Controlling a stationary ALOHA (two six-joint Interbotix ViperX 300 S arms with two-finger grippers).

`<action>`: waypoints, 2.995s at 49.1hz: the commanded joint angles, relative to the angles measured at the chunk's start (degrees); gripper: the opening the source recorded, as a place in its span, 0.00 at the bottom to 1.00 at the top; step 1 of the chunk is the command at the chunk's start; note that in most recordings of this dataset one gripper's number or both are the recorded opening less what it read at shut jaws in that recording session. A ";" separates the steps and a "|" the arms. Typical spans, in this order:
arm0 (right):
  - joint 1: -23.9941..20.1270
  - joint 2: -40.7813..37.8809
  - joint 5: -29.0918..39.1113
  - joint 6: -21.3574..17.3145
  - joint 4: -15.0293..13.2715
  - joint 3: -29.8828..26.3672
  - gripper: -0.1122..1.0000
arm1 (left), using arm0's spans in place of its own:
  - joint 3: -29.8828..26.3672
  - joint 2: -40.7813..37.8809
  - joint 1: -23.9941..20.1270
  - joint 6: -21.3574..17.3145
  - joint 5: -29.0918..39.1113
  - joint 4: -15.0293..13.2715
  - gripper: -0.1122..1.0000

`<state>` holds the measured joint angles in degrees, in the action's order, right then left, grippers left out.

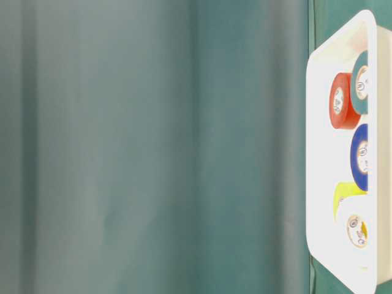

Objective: Put the tape into the white case with the right arm.
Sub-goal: 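Withdraw the right gripper to the right side, then move the right gripper left over the black tape roll and grasp it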

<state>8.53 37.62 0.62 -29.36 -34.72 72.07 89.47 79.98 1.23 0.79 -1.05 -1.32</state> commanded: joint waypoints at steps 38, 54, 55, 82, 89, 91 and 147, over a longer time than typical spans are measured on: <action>-8.17 12.30 -2.81 -4.31 0.18 9.14 0.64 | -0.62 -0.53 -0.18 -0.09 -0.26 0.00 0.10; -12.22 11.95 -3.08 -4.31 0.09 9.05 0.64 | -0.62 -0.53 -0.09 -0.09 -0.26 0.00 0.10; -12.22 11.69 -2.99 -4.31 0.09 9.05 0.64 | -0.62 -0.53 -0.18 -0.09 -0.26 0.00 0.10; -13.10 -7.91 -8.00 -2.29 -0.88 -1.32 0.63 | -0.62 -0.53 -0.09 -0.09 -0.26 0.00 0.10; -13.27 -13.89 -8.96 -1.49 -0.97 -5.62 0.64 | -0.62 -0.53 -0.09 -0.09 -0.26 0.00 0.10; -13.27 -15.73 -9.23 -1.41 -0.97 -7.21 0.64 | -0.62 -0.53 -0.09 -0.09 -0.26 0.00 0.10; -13.27 -49.57 -8.88 -1.76 -1.05 -41.92 0.65 | -0.62 -0.53 -0.18 -0.09 -0.26 0.00 0.10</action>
<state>-4.57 -11.78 -8.09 -31.03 -35.77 32.87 89.47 79.98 1.23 0.79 -1.05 -1.32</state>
